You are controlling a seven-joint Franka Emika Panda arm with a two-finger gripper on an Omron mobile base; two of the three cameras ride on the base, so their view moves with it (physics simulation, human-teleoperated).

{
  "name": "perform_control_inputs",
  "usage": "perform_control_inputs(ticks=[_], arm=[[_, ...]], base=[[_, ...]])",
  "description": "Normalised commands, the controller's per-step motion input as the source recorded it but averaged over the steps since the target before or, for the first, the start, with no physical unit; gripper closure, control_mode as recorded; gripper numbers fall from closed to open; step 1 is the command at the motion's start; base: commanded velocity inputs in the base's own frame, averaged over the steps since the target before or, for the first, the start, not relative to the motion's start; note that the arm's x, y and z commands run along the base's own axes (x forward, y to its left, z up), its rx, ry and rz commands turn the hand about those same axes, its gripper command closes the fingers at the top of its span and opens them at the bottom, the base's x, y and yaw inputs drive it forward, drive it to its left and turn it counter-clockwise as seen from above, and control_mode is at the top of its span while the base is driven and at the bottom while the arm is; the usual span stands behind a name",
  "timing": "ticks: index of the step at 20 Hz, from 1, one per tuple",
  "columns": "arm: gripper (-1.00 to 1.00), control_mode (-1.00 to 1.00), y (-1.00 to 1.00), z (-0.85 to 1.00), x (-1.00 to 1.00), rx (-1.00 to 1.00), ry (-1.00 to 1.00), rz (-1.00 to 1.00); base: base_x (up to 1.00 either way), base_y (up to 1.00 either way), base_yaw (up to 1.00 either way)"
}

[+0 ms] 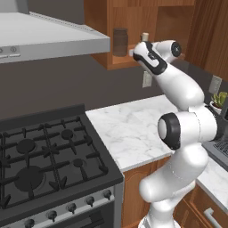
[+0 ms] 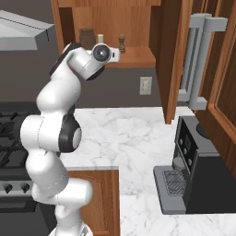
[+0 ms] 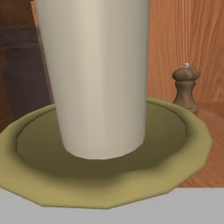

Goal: Pick the jar and candle from the dining table and place them in the open cabinet. Close the cabinet after placing the objects.

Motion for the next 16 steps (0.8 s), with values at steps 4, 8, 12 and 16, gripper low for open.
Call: perform_control_inputs(ticks=[4,8,12,16], arm=[[1.0,-1.0,0.0,-0.03,0.37,-0.01,0.0,0.0],[1.0,-1.0,0.0,-0.01,0.34,0.0,0.0,0.0],[1.0,-1.0,0.0,-0.06,0.33,-0.01,0.0,0.0],[1.0,-1.0,0.0,-0.11,0.3,0.0,0.0,0.0]], base=[[0.0,0.0,0.0],[0.0,0.0,0.0],[0.0,0.0,0.0],[0.0,0.0,0.0]])
